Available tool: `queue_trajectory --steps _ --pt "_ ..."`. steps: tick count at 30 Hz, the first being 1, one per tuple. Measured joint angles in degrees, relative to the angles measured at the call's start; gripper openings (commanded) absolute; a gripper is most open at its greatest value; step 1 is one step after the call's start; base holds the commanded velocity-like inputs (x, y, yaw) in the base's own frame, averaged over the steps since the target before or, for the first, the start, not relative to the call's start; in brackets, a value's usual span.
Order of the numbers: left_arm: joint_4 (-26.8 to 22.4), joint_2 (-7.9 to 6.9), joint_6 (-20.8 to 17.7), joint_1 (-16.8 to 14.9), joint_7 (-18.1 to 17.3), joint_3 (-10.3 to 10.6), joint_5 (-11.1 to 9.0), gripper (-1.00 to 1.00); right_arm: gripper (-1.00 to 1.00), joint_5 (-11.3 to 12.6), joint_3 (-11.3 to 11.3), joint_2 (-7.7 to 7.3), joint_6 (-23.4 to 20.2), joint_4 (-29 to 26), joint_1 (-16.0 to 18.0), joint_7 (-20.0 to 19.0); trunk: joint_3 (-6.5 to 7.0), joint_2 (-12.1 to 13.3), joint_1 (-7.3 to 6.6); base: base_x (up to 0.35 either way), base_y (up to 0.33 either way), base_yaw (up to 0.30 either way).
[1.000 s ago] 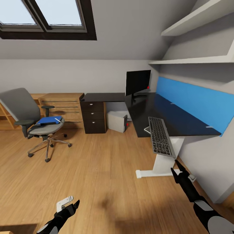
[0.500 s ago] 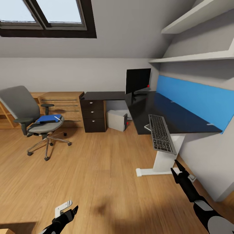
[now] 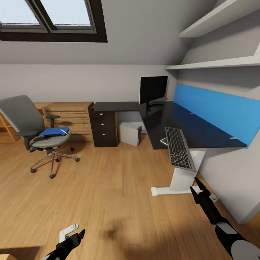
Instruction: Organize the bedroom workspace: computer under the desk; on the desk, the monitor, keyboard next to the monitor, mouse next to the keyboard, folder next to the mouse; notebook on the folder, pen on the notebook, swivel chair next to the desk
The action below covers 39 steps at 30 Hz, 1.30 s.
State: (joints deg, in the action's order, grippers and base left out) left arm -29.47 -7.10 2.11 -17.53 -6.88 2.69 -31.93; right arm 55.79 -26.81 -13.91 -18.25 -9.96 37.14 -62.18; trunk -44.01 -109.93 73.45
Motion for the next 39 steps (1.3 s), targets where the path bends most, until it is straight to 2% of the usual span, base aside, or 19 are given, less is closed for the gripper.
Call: queue_trajectory --steps 26,39 --pt "0.1 0.02 0.0 0.0 -1.2 0.1 0.0 1.0 1.0 0.0 -0.1 -0.15 0.1 -0.2 0.0 0.2 0.0 0.0 -0.03 0.093 0.0 0.0" --pt "0.2 0.0 0.0 0.0 -1.1 0.1 0.0 1.0 1.0 0.0 -0.1 -0.75 0.0 -0.2 0.0 0.2 0.0 0.0 0.0 0.078 0.0 0.0"
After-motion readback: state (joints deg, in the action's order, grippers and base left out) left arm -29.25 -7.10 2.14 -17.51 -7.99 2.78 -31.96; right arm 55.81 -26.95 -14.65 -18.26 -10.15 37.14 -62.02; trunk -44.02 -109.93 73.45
